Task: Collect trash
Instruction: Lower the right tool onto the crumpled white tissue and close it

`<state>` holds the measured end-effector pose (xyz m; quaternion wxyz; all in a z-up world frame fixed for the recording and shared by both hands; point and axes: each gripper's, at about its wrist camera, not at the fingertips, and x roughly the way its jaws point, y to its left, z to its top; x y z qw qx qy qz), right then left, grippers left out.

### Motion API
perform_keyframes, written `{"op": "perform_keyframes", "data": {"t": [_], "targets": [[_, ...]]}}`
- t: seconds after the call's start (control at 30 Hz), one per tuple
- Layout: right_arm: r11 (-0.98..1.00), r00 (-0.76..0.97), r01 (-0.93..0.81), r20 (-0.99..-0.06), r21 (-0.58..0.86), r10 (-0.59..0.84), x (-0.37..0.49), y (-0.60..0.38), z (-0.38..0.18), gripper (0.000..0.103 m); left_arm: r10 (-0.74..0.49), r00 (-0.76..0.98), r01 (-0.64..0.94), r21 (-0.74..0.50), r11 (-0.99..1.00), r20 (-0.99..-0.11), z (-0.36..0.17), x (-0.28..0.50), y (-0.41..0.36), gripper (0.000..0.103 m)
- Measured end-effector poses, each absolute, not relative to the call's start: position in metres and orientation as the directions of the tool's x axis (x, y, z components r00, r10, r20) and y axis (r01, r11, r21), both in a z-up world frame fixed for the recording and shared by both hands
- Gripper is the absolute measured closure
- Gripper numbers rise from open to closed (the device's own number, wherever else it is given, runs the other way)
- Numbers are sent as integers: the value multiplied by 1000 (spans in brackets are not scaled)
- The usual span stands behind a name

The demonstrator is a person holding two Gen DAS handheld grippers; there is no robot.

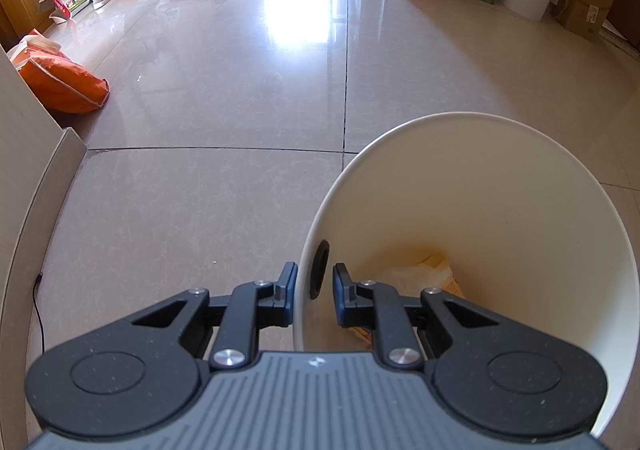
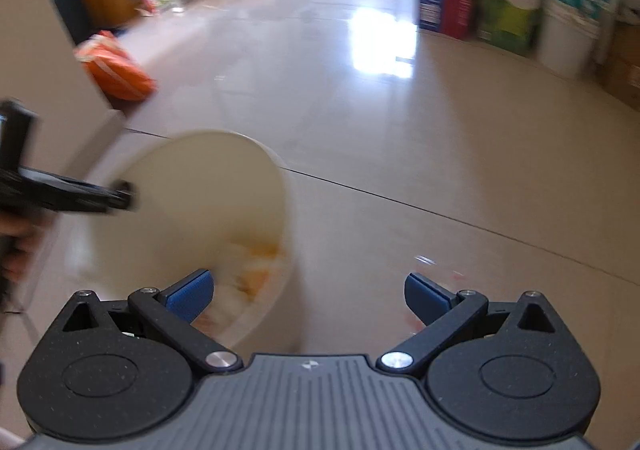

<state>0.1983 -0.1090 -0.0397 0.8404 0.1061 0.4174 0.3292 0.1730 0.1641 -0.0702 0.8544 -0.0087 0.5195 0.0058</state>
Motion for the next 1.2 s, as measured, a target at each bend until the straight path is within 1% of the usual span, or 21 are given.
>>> {"op": "perform_keyframes", "data": {"t": [0.13,0.3,0.4,0.5,0.53,0.57,0.87,1.0,1.1,1.13,1.2], "targets": [[814,433,-321,-690,484,580,204,-125,-101,0,6,460,-20,-3,1000,-888,-69,173,163,87],[849,369,-133,-770,511,521,210,-127,-183,4,9,460,-22,-1,1000,-888,-70,172,161,87],[853,337,-45,-795,521,503,214,-124,-224,10,9,460,-24,-2,1000,-888,-70,172,160,87],[852,320,-5,-807,523,497,217,-112,-256,15,9,460,-24,-2,1000,-888,-70,173,159,87],[863,349,35,-816,503,461,219,-109,-263,16,10,459,-24,-1,1000,-888,-69,173,159,87],[864,346,43,-819,501,458,221,-106,-272,18,10,460,-24,0,1000,-888,-70,173,159,87],[877,357,139,-849,459,388,229,-88,-318,19,11,463,-22,1,1000,-886,-69,171,158,87],[898,355,151,-871,412,340,227,-77,-334,19,10,465,-21,1,1000,-885,-68,170,158,87],[921,382,134,-877,367,293,223,-67,-336,18,7,465,-23,-3,1000,-885,-67,170,159,87],[924,412,181,-879,336,239,223,-64,-336,16,7,464,-24,-5,1000,-886,-67,170,159,87],[927,411,177,-881,329,234,224,-60,-338,9,6,464,-25,-6,1000,-886,-67,171,159,87]]}}
